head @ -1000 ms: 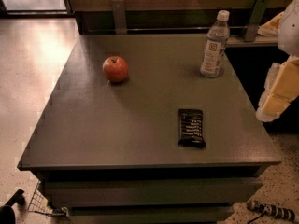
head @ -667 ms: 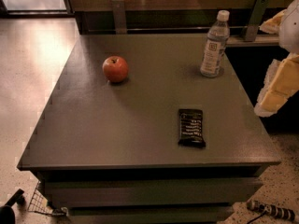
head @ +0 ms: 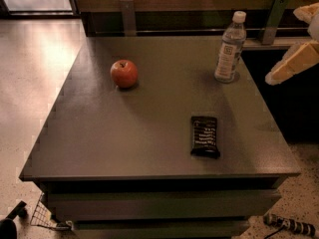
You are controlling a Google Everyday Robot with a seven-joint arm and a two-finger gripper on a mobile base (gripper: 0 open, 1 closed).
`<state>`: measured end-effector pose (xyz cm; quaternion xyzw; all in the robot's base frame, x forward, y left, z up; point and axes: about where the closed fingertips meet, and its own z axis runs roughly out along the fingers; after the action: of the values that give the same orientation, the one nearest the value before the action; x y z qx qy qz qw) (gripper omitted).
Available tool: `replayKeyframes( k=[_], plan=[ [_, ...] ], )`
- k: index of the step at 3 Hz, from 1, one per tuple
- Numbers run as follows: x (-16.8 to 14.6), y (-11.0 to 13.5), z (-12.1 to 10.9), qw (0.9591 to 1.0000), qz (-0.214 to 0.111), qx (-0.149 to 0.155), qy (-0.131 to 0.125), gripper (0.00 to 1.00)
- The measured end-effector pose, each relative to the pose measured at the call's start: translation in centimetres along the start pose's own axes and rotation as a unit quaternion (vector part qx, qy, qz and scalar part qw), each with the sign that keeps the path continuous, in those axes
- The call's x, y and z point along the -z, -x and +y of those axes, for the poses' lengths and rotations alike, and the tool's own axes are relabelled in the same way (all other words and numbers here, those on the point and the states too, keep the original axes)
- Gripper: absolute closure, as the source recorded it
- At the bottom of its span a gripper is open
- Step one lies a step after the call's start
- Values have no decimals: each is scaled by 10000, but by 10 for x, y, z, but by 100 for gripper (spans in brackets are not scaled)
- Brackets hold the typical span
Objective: Pick blue plastic bottle
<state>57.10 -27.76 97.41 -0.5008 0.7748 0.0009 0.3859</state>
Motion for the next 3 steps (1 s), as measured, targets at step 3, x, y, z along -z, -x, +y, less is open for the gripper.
replayKeyframes(
  k=[3],
  plan=[
    [-94,5,-62,9665,-2305,-1082,333,0]
  ],
)
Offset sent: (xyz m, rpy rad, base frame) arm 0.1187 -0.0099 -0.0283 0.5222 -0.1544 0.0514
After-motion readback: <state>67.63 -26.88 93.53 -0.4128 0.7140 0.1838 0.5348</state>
